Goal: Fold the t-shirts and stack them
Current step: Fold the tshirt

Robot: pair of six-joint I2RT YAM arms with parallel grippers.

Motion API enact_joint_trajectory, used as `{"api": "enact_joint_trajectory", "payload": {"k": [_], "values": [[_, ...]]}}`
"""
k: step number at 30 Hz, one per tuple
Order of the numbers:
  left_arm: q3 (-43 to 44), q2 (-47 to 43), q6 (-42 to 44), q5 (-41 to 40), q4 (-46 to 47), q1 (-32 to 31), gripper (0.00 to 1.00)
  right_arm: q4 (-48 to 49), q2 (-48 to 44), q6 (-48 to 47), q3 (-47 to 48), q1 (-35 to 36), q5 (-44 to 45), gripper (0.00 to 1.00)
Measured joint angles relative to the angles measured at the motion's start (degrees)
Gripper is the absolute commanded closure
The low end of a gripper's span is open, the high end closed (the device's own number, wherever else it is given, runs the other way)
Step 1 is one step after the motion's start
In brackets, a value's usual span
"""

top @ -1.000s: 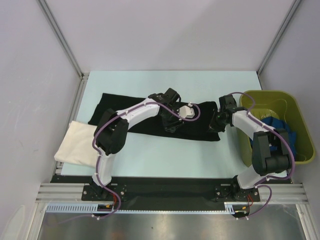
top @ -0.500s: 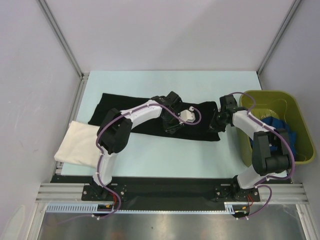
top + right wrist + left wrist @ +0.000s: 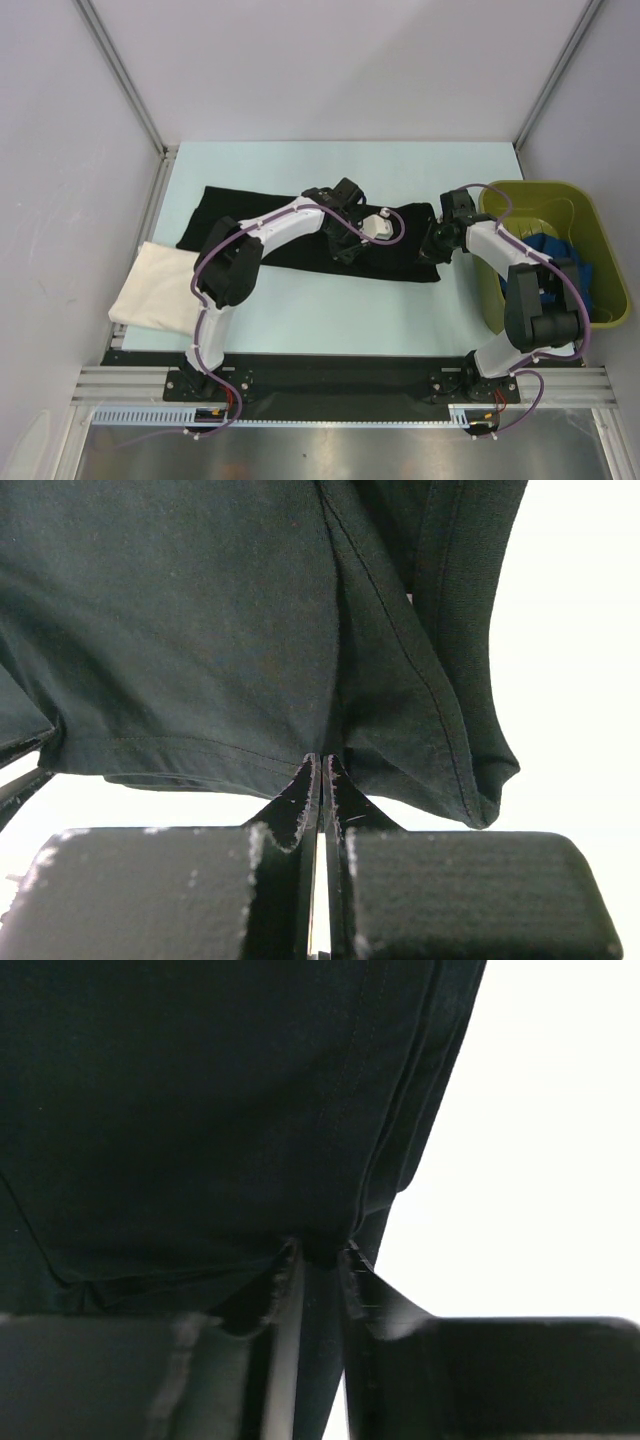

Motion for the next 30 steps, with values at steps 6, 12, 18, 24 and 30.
{"api": "enact_joint_trajectory", "payload": {"k": [6,12,18,24,30], "values": [[0.07,0.00,-0.48,-0.17,-0.02,0.04,0.79,-0.04,-0.22,-0.04,0.00,-0.07,0.00,1.00],[0.68,0.00,-1.11,-0.17,-0.24,0.13,1.00,-0.17,-0.22,-0.15,0.00,-0.22,-0.02,1.00],[3.69,0.00,-2.49,0.07,-1.07,1.09,1.00,-2.23,-1.38,-0.28,0.39,-0.26,0.07,1.00],[4.66,-0.35,-1.79,0.90,-2.45,4.57,1.00,-6.01,-5.51,-0.42,1.66,1.14,0.20,1.00],[2.71,-0.98,-1.33,2.51,-2.69,5.79,0.99,-9.49,-9.14,-0.33,1.14,4.94,0.11,1.00]]}}
